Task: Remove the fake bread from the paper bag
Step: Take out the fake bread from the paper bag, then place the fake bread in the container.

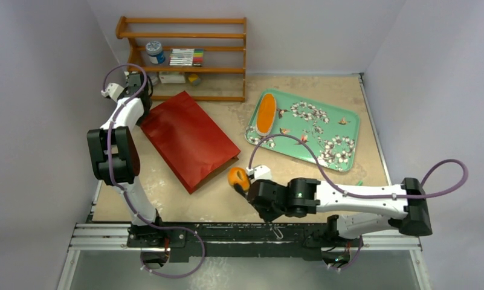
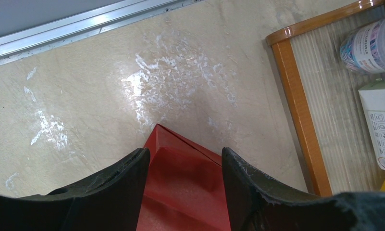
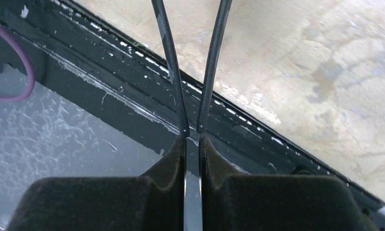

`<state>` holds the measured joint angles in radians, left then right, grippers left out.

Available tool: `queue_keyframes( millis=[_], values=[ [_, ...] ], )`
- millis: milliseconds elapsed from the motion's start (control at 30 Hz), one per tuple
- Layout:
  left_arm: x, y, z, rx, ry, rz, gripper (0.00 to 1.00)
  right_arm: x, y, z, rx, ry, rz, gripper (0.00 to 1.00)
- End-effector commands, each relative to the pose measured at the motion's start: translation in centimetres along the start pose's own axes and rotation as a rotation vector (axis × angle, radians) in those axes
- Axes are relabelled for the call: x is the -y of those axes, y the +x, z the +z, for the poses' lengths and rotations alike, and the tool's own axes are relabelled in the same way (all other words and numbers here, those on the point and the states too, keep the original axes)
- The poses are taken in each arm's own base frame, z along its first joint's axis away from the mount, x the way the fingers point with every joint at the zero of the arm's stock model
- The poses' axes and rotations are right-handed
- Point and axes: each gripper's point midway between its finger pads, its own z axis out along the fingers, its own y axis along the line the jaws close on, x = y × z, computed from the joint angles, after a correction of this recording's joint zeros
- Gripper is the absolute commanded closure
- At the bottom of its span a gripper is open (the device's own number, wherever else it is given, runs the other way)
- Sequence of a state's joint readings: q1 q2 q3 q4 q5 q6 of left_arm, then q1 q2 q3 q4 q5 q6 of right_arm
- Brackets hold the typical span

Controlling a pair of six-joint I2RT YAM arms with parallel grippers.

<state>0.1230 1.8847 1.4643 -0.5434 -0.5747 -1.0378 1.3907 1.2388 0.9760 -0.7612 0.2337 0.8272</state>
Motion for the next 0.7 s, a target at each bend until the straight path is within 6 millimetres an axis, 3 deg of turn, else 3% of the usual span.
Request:
queue_keyframes(
  millis=[0,100,267,400,533,667],
  values=[
    [1.3,-0.8,-0.6,0.016,0.046,-0.047,0.44,1.9,-2.5,-3.2,0.136,0.083,0.167,0.98],
    [0.7,-0.1,-0.5,0.012,0.044,-0.054,0.44,2.1,-4.6,-4.2,0.182,0.134,0.246,0.97],
    [-0.1,1.3,-0.2,-0.013,0.055,-0.078,0.44,4.0,-11.5,-3.2,0.275,0.251,0.296,0.96],
    [-0.2,1.7,-0.3,-0.023,0.068,-0.076,0.44,9.0,-18.2,-2.2,0.355,0.335,0.326,0.96],
    [-0.4,1.5,-0.6,-0.017,0.076,-0.063,0.44,15.3,-23.1,-1.6,0.405,0.417,0.364,0.96],
    [-0.5,1.3,-0.9,-0.012,0.085,-0.048,0.44,21.1,-24.8,-0.1,0.391,0.477,0.411,0.96]
  ],
)
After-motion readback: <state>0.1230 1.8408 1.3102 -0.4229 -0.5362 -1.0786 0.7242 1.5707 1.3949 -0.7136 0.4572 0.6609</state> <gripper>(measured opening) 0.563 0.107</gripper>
